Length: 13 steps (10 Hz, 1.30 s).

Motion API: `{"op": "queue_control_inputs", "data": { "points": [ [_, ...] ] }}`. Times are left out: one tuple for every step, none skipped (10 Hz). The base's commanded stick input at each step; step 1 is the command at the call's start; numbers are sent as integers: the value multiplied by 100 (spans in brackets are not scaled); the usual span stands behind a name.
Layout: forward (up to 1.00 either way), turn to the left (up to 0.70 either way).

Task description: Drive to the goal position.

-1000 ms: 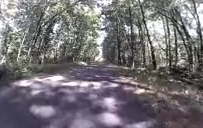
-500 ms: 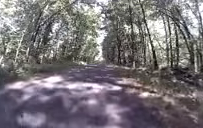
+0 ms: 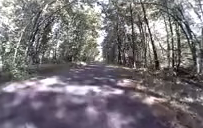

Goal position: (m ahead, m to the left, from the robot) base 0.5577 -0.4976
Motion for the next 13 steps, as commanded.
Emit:
{"op": "queue_control_inputs", "data": {
  "points": [
    [45, 0],
    [45, 0],
    [45, 0],
    [45, 0],
    [45, 0],
    [45, 0],
    [45, 0],
    [45, 0],
    [45, 0],
    [45, 0],
    [45, 0],
    [45, 0],
    [45, 0]
  ]
}}
